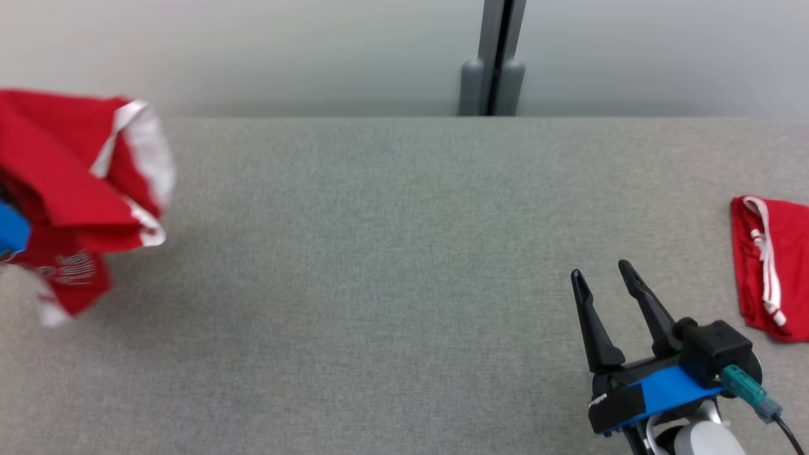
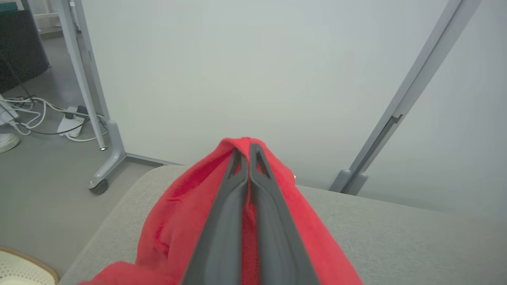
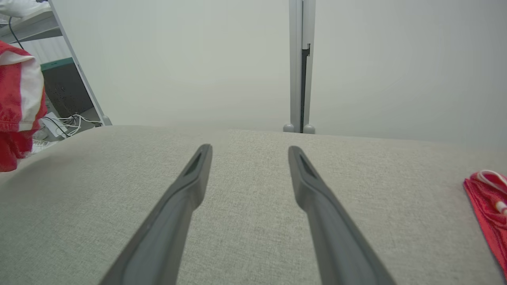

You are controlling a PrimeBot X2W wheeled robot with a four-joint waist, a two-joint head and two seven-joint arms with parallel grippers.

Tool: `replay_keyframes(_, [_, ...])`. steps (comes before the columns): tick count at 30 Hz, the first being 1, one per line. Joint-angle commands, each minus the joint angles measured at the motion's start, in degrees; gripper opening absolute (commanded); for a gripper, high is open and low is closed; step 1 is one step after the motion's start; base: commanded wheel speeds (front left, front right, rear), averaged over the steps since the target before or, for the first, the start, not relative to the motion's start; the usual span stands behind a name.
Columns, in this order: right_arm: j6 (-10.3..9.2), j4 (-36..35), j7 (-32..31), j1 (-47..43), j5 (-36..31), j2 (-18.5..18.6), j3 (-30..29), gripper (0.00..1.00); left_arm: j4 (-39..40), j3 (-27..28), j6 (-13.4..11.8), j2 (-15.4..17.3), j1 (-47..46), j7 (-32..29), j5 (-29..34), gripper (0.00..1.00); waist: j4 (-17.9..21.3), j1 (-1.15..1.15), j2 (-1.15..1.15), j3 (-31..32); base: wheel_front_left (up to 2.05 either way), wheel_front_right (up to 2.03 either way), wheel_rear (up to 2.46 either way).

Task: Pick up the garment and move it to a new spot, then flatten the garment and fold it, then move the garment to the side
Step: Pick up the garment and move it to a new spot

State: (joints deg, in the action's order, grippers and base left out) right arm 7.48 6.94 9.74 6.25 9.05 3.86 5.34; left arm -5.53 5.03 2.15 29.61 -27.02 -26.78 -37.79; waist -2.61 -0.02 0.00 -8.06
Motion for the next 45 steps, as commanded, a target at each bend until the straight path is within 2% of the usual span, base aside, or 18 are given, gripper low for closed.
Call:
replay_keyframes(1, [0.02,0.3,0.4,-1.1,0.4,-0.4,-0.2,1.00,2.0,-1.2,0.5,-1.0,-1.3,-0.5,-0.5,0.00,1.5,0.02,0.00,2.3,0.00,0.00,0.00])
replay_keyframes(9, [0.02,0.3,0.6,-1.9,1.2,-0.7,-0.7,1.00,10.7,-10.4,3.0,-5.9,-6.4,-5.5,-3.1,0.00,5.1,0.02,0.00,4.6,0.00,0.00,0.00])
replay_keyframes(16, [0.03,0.1,0.2,-0.7,1.4,-0.9,0.7,1.00,12.9,-19.4,4.2,-10.4,-7.9,-8.3,-4.5,0.00,10.6,0.02,0.00,4.0,0.00,0.00,0.00])
replay_keyframes(22, [0.03,0.7,0.9,0.3,2.3,-0.9,2.2,1.00,8.1,-25.5,4.8,-14.7,-6.9,-7.1,-4.9,0.00,14.6,0.02,0.00,2.1,0.00,0.00,0.00])
replay_keyframes(26, [0.03,1.4,1.6,0.7,3.2,-1.0,2.7,1.00,2.4,-26.9,4.8,-17.4,-4.8,-3.6,-4.8,0.00,16.5,0.02,0.00,0.7,0.00,0.00,0.00])
replay_keyframes(30, [0.03,2.0,2.2,0.9,3.7,-1.0,2.7,1.00,-4.7,-29.1,4.2,-19.3,-2.2,1.2,-1.7,0.00,17.1,0.02,0.00,0.0,0.00,0.00,0.00])
replay_keyframes(31, [0.03,2.0,2.4,1.0,3.8,-1.0,2.7,1.00,-6.3,-29.7,4.1,-19.7,-1.7,2.9,-0.4,0.32,17.1,0.02,0.00,-0.2,0.00,0.00,0.00])
replay_keyframes(32, [0.03,2.1,2.4,1.0,3.9,-1.0,2.5,1.00,-8.0,-30.3,3.8,-20.3,-0.9,4.5,0.4,1.00,17.0,0.02,0.00,-0.3,0.00,0.00,0.00])
replay_keyframes(38, [0.03,2.1,2.2,0.7,2.8,-1.0,1.9,1.00,-13.2,-32.5,4.5,-23.2,2.6,13.6,0.9,1.00,14.5,0.02,0.00,0.0,0.00,0.00,0.00])
replay_keyframes(43, [0.02,1.8,1.5,-0.2,1.9,-1.0,1.2,1.00,-12.8,-32.1,5.1,-22.3,4.8,24.4,1.5,1.00,11.6,0.02,0.00,1.1,0.00,0.00,0.00])
replay_keyframes(44, [0.02,1.8,1.5,-0.2,1.9,-1.0,1.2,1.00,-12.8,-32.1,5.1,-22.3,4.8,24.4,1.5,1.00,11.6,0.02,0.00,1.1,0.00,0.00,0.00])
replay_keyframes(45, [0.03,1.6,1.2,-0.8,1.7,-1.0,0.8,1.00,-12.5,-31.6,5.2,-21.6,6.3,28.8,1.8,1.00,10.4,0.02,0.00,1.8,0.00,0.00,0.00])
